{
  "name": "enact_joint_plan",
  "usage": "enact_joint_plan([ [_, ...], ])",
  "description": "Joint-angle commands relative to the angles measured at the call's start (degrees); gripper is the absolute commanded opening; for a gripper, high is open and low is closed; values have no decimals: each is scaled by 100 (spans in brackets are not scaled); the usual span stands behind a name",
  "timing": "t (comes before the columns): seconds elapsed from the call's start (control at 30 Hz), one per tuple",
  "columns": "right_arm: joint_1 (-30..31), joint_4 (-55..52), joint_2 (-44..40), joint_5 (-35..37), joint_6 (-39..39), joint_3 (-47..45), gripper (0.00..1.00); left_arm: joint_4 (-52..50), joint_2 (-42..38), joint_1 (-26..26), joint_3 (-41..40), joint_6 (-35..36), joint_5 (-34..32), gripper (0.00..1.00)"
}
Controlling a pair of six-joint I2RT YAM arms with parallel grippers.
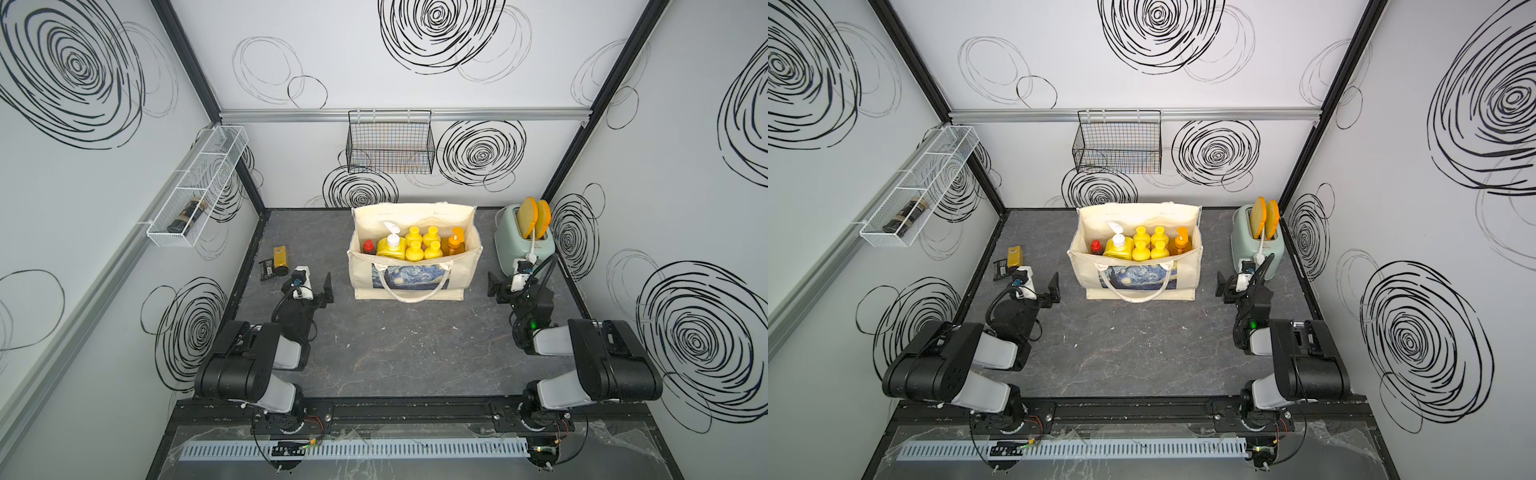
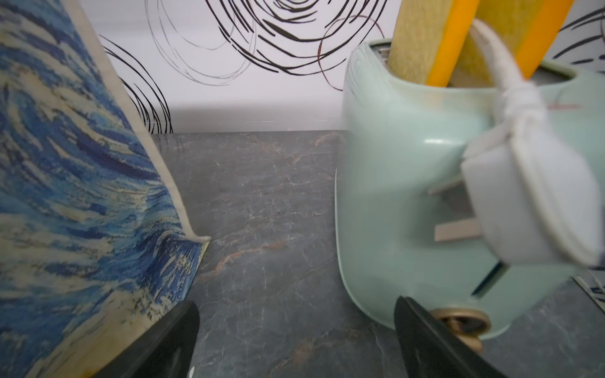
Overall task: Pack dish soap into the shopping bag
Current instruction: Reset both arms
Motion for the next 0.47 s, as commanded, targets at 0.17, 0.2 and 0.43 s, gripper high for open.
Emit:
enact_joint_plan([
  [0.17,-41,-96,36,-96,39,81,98,-230,-112,-163,333,167,-377,96],
  [0.2,-37,-102,37,-99,39,88,97,-213,-109,-163,329,170,-382,96],
  [0.43,-24,-259,-345,397,225,35,97,-219,-112,-154,330,167,-360,96],
])
